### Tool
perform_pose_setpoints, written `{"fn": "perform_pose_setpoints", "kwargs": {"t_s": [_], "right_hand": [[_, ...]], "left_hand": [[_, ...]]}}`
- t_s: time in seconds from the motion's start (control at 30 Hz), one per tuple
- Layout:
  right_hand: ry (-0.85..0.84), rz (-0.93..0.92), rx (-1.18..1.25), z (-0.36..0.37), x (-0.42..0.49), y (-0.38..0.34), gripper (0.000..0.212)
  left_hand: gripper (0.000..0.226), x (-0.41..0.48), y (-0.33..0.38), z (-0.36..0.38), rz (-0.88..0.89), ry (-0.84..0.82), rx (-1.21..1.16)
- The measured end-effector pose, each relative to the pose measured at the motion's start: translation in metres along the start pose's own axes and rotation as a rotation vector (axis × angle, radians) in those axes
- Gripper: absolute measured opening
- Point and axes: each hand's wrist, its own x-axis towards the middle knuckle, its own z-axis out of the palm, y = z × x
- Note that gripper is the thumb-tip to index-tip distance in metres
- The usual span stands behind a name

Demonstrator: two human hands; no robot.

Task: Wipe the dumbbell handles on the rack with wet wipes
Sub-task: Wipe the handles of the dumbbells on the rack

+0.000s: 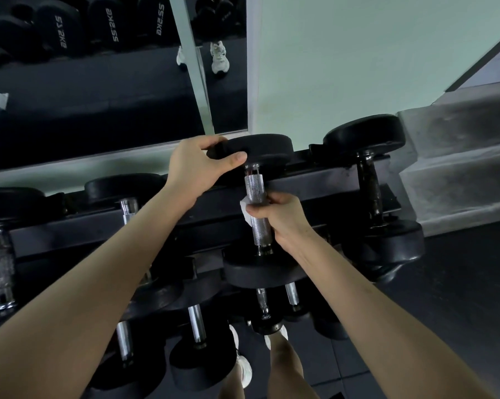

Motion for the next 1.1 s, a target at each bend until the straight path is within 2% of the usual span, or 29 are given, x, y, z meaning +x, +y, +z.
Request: {"fn": "perform_pose_setpoints", "kwargs": {"t_s": [0.2,0.33,0.57,0.67,0.77,0.87,0.93,0.97,1.1], "right_hand": [[0.122,0.001,-0.08,0.005,-0.005,0.0,0.025],[0.205,-0.077,-0.184,0.002,-0.008,0.005,0.019],[0.268,-0.198,-0.401,0.011,0.0,-0.004,0.011],[0.305,-0.236,-0.496,0.021,-0.001,-0.003,0.009],[0.333,-0.27,-0.558,0.033,-0.006,0.003,0.012],[0.3,-0.274,-0.495,0.033,-0.01,0.004,0.009],[0.237,-0.262,-0.418,0.025,-0.016,0.001,0.024],[0.204,-0.26,-0.403,0.018,-0.018,-0.001,0.032],[0.134,-0.309,-0.362,0.007,-0.015,-0.015,0.034]], "left_hand": [[0.039,0.0,-0.01,-0.007,-0.057,-0.023,-0.101],[0.03,-0.005,-0.022,-0.007,-0.083,-0.11,-0.23],[0.029,0.002,-0.036,-0.014,-0.151,-0.112,-0.479],[0.029,0.012,-0.041,-0.023,-0.241,-0.149,-0.6],[0.027,0.016,-0.035,-0.037,-0.235,-0.154,-0.475],[0.017,0.012,-0.014,-0.035,-0.137,-0.186,-0.205],[0.035,0.009,-0.001,-0.024,-0.028,-0.16,0.098],[0.041,0.008,0.005,-0.018,0.003,-0.111,0.172],[0.038,0.01,0.017,-0.008,-0.046,-0.011,0.115]]}}
